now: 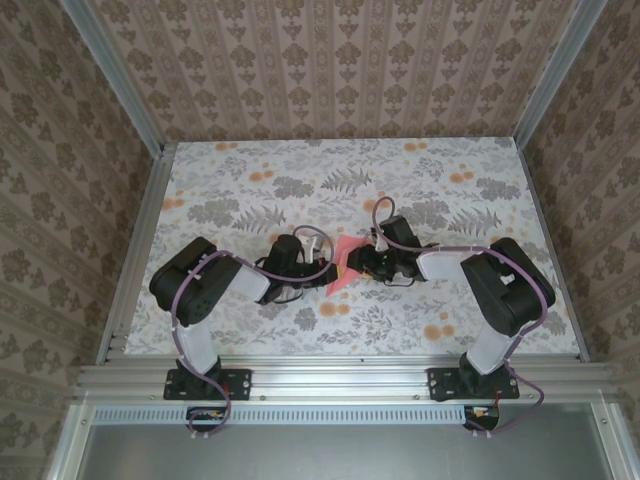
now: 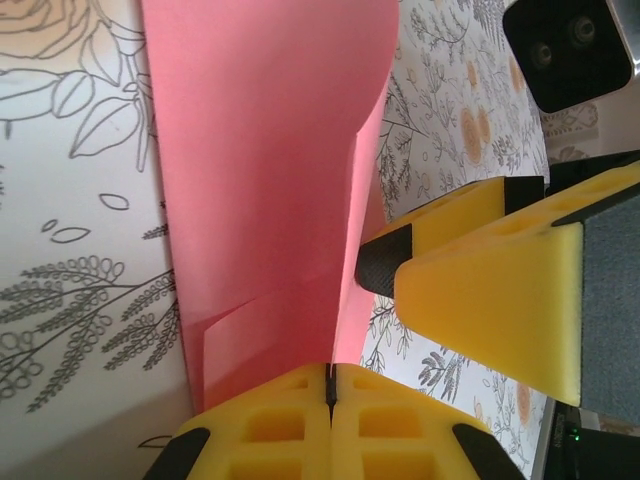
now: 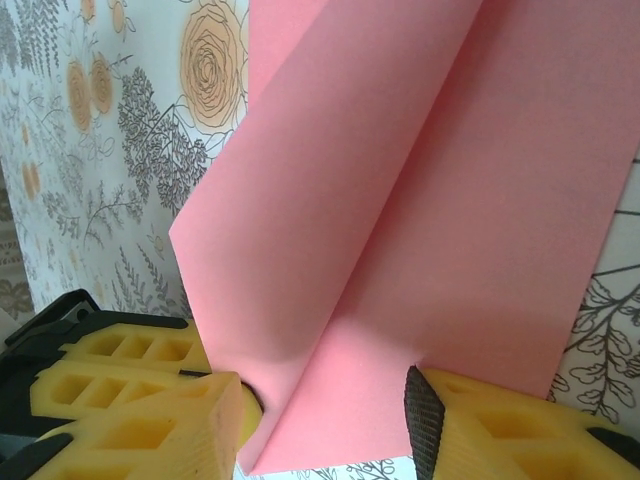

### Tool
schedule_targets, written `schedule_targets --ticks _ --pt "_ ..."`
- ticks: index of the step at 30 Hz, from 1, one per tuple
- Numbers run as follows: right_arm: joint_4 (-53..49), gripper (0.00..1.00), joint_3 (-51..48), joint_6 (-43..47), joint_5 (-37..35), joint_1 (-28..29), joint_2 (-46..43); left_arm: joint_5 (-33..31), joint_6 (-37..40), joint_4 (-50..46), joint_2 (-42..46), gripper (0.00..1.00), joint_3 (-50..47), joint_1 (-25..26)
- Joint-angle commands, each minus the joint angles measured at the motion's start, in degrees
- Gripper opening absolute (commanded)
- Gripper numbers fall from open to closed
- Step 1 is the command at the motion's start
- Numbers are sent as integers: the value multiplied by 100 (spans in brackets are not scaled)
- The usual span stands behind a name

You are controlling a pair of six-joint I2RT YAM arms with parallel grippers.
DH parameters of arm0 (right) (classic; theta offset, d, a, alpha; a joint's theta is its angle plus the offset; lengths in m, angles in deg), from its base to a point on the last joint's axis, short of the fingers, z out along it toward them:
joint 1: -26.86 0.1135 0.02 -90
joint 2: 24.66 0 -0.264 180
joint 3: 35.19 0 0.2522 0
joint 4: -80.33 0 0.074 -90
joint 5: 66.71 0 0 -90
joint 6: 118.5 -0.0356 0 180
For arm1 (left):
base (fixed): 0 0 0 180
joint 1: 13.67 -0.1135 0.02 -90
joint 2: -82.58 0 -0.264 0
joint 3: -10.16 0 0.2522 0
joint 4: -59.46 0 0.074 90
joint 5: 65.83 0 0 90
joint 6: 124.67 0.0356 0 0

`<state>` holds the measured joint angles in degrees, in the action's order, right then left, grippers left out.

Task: Fold a paper plane with a square sheet of paper (pick it up from the middle)
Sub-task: Fourth fold the wing at the center of the table.

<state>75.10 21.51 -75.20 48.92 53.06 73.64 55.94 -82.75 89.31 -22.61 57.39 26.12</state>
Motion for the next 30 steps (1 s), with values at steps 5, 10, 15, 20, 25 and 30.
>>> schedule_targets --ticks 5,10,15,20,25,30 --pt "-1209 53 221 44 -964 -1 365 101 -270 276 -72 0 -117 -83" --pt "-1531 55 332 -14 -1152 17 426 92 -333 297 -107 0 -140 -97" --pt "-1976 56 510 -21 -1385 64 560 84 -378 333 -134 3 -168 -105" --pt "-2266 57 655 -20 -1523 112 689 79 -361 297 -131 7 -183 -103" --pt "-2559 57 844 -15 -1683 181 799 70 -352 266 -125 11 -192 -108" --pt "-2852 57 987 -15 -1872 243 919 58 -298 160 -48 14 -202 -103"
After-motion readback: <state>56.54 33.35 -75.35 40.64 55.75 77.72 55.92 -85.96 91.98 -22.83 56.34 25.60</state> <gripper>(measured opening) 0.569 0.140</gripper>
